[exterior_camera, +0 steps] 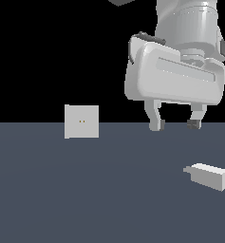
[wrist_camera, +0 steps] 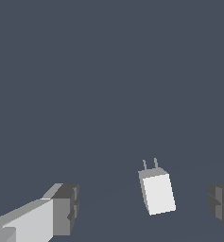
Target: Plug the charger into the wall socket.
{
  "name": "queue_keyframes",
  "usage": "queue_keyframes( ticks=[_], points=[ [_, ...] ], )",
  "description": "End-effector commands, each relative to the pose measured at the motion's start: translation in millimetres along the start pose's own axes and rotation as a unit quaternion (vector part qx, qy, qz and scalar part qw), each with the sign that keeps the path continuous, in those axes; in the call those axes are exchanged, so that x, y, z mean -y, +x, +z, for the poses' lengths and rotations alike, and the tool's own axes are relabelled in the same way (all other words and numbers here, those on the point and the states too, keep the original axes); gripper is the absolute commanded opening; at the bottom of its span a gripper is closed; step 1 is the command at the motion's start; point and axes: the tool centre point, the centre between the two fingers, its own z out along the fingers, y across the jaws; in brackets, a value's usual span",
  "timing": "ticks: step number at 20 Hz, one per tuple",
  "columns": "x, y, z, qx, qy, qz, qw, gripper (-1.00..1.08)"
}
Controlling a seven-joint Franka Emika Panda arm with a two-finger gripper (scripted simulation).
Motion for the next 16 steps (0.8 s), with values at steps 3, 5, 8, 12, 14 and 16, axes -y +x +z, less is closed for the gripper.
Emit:
queue_keyframes(
  ticks=[3,5,8,12,14,16],
  points=[
    [-10.6,-12.7,10.1,-0.006,0.003,-0.031,0.9995,1.0],
    [-15.0,-17.3,14.1,-0.009,0.004,-0.043,0.999,1.0],
    [-20.9,-23.0,19.3,-0.012,0.006,-0.058,0.9982,1.0],
    [-27.1,-28.4,24.8,-0.015,0.008,-0.074,0.9971,1.0],
    [-29.5,-30.3,26.9,-0.016,0.009,-0.08,0.9966,1.0],
    [-31.3,-31.7,28.4,-0.017,0.009,-0.084,0.9963,1.0]
  ],
)
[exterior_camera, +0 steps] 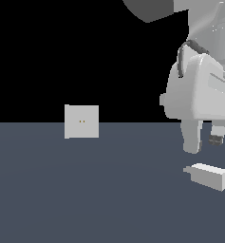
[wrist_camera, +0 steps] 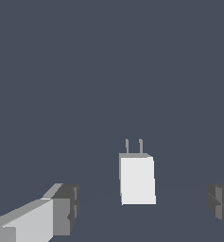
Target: Plug the charger into the wall socket.
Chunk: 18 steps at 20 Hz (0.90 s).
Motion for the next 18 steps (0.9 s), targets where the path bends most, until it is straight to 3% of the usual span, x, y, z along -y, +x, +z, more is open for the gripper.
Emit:
queue_keyframes(
  ticks=[1,10,18],
  points=[
    [-1.9,-1.8,1.8,-0.001,0.001,-0.006,1.0,1.0],
    [-2.6,-3.5,7.2,-0.001,0.001,-0.008,1.0,1.0],
    [-2.5,-7.4,40.0,-0.001,0.001,-0.009,1.0,1.0]
  ],
)
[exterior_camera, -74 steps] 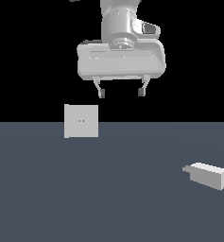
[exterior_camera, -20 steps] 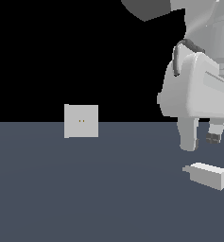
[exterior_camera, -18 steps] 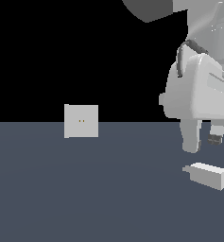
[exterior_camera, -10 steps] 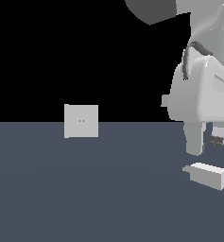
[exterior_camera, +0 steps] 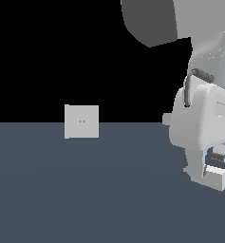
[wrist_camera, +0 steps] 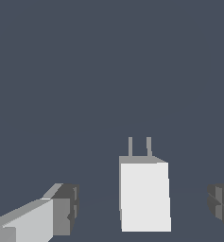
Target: Plug the charger into the wall socket.
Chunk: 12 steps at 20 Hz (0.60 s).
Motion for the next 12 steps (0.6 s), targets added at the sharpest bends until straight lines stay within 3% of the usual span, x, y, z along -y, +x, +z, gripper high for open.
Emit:
queue_keyframes(
  ticks=[1,7,8,12],
  points=[
    [0.0,-1.1,10.5,0.0,0.0,-0.001,1.0,1.0],
    [-0.7,-1.9,19.9,0.0,0.0,-0.001,1.0,1.0],
    [-0.7,-1.9,19.9,0.0,0.0,-0.001,1.0,-1.0],
    [-0.7,-1.9,19.9,0.0,0.0,-0.001,1.0,-1.0]
  ],
)
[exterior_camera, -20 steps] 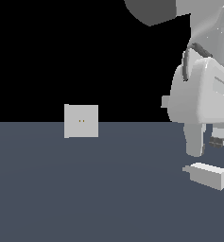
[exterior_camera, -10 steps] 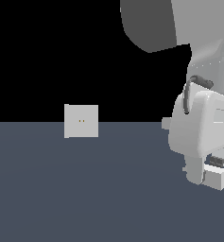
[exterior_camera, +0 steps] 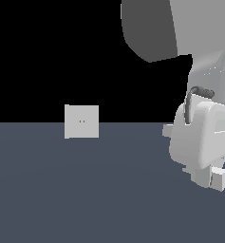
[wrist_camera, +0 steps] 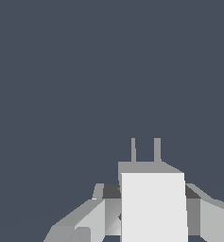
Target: Plug the charger into the wall socket.
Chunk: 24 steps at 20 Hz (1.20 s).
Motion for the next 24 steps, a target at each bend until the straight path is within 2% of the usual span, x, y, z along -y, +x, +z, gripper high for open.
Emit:
queue_keyframes(
  ticks=[1,13,24],
  points=[
    [0.1,0.1,0.3,0.0,0.0,0.0,1.0,-1.0],
    [7.1,7.0,-2.5,0.0,-0.001,0.009,1.0,-1.0],
    [42.5,46.3,-15.8,-0.001,-0.006,0.055,0.9985,-1.0]
  ],
)
